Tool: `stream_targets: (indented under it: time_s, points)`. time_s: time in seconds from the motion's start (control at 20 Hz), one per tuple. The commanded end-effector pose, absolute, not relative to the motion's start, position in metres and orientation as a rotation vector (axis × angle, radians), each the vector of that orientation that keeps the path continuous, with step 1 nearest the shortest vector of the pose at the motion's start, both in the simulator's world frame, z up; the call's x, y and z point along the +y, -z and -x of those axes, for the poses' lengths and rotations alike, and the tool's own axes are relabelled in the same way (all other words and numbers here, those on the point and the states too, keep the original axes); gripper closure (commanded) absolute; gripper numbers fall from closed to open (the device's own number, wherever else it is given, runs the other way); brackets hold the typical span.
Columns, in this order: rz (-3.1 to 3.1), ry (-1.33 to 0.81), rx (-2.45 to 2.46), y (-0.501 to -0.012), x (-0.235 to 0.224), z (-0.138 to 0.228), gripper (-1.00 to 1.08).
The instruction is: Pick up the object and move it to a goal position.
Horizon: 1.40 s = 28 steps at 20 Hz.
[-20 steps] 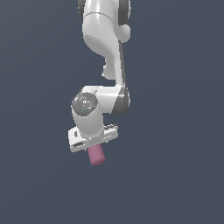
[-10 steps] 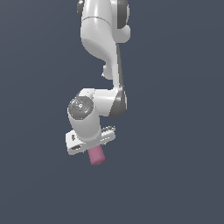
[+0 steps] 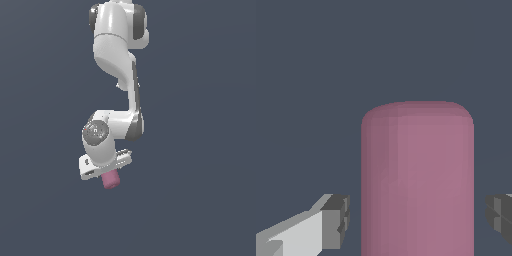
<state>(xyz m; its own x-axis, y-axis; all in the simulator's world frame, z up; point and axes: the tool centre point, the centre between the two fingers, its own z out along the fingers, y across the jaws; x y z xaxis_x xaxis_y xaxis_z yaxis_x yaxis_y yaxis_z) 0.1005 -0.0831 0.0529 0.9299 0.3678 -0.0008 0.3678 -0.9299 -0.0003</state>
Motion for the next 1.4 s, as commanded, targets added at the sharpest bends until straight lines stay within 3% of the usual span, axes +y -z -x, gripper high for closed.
stream_targets:
  time_s: [0.0,0.3,0.35,1.0,1.35]
  points:
    - [3.086,0.000,-0.589,-0.043,-0.083,-0.100,-0.92]
    - [3.086,0.000,-0.590,-0.041,-0.083,-0.102,-0.92]
    - [3.086,0.000,-0.590,-0.041,-0.083,-0.102,1.08]
    - [3.086,-0.001,-0.590,-0.042,-0.079,-0.101,1.08]
    - [3.086,-0.001,-0.590,-0.052,-0.039,-0.097,1.08]
